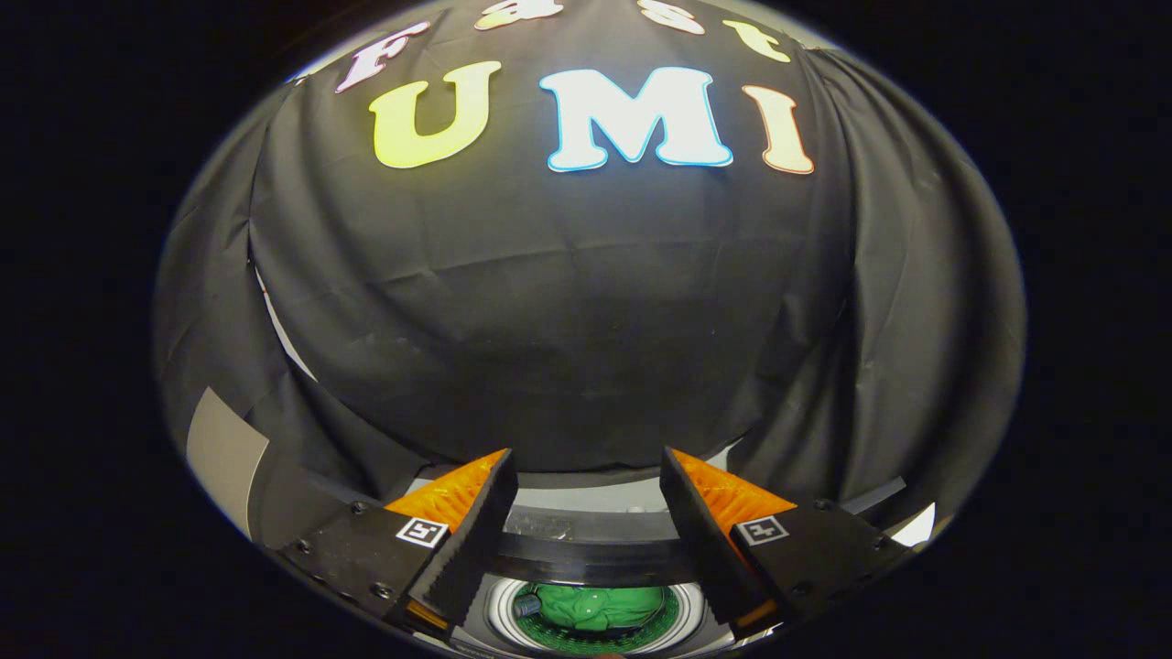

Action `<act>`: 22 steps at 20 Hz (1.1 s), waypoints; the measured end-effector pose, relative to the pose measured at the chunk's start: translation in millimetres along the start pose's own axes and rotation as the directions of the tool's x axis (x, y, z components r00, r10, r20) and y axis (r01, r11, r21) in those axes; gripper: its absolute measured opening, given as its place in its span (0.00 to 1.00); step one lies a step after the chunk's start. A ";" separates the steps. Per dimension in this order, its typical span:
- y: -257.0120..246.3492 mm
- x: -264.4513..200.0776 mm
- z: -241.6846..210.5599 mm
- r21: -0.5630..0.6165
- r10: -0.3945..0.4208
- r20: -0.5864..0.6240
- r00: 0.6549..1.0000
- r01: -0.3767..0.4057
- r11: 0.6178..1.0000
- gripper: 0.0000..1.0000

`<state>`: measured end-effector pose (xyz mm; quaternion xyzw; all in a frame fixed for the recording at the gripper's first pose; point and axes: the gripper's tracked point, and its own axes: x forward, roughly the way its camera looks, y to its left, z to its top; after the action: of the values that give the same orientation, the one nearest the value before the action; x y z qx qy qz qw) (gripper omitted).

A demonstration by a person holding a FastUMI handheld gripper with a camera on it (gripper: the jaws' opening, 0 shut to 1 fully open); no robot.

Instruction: Put the clothes into the washing machine and then close the washing machine lid.

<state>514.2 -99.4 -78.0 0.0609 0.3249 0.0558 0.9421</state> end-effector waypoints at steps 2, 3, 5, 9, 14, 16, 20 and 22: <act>0.0 -1.5 -0.9 -0.002 0.002 0.007 1.000 -0.002 1.000 0.98; -0.1 -2.9 -0.9 -0.002 0.001 0.013 1.000 -0.001 1.000 0.98; -0.4 -7.1 -2.8 -0.005 0.001 0.025 1.000 -0.001 1.000 0.98; 3.1 -31.1 -23.8 -0.017 0.011 0.043 0.999 -0.011 1.000 0.98; 4.5 -41.8 -33.8 -0.022 0.021 0.081 0.997 -0.019 1.000 0.98; 5.6 -46.9 -39.4 -0.022 0.023 0.094 0.995 -0.021 1.000 0.99; 7.7 -56.4 -47.1 -0.025 0.024 0.153 0.988 -0.020 0.999 0.98; 9.2 -59.1 -53.3 -0.026 0.023 0.171 0.985 -0.019 0.999 0.98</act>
<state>434.4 -94.7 -82.5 0.0572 0.2414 0.0643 0.9666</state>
